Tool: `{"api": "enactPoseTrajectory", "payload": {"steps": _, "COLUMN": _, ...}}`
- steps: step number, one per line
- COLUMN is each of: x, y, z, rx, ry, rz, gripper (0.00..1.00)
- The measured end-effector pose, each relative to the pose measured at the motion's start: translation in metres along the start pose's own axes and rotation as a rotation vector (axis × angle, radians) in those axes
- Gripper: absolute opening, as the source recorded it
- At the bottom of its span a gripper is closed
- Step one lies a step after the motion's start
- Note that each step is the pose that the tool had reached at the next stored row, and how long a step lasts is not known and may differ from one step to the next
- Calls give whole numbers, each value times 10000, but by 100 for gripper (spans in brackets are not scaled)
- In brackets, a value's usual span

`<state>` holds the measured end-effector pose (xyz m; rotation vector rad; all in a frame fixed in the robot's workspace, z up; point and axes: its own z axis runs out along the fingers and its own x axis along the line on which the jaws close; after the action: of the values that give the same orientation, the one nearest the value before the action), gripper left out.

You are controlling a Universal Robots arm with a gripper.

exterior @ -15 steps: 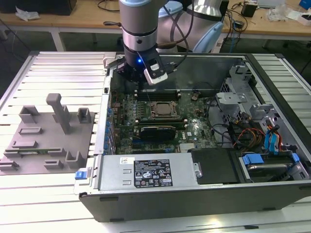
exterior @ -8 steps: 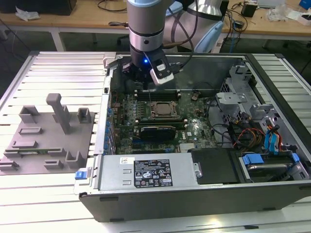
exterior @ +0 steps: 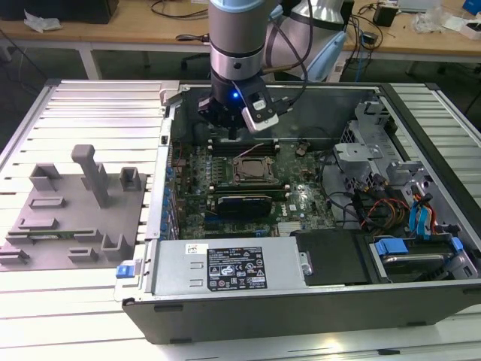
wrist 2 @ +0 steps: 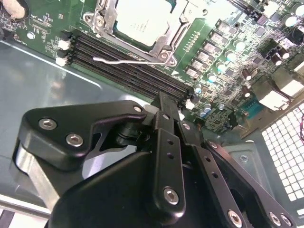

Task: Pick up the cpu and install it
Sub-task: 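Install the first cpu locking lever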

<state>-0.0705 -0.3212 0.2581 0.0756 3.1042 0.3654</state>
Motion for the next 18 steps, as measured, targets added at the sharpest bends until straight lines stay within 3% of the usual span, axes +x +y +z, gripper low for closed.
{"api": "enactPoseTrajectory", "payload": {"steps": 4, "x": -8, "y": -1, "z": 4, "rx": 3, "ry": -30, "rz": 129, "gripper": 11}}
{"api": "enactPoseTrajectory", "payload": {"steps": 12, "x": -8, "y": -13, "z": 57, "rx": 89, "ry": -323, "rz": 1324, "gripper": 11}}
{"api": "enactPoseTrajectory", "payload": {"steps": 14, "x": -7, "y": -22, "z": 94, "rx": 118, "ry": -442, "rz": 1818, "gripper": 11}}
{"api": "enactPoseTrajectory", "payload": {"steps": 18, "x": -7, "y": -30, "z": 126, "rx": 161, "ry": -555, "rz": 2275, "gripper": 11}}
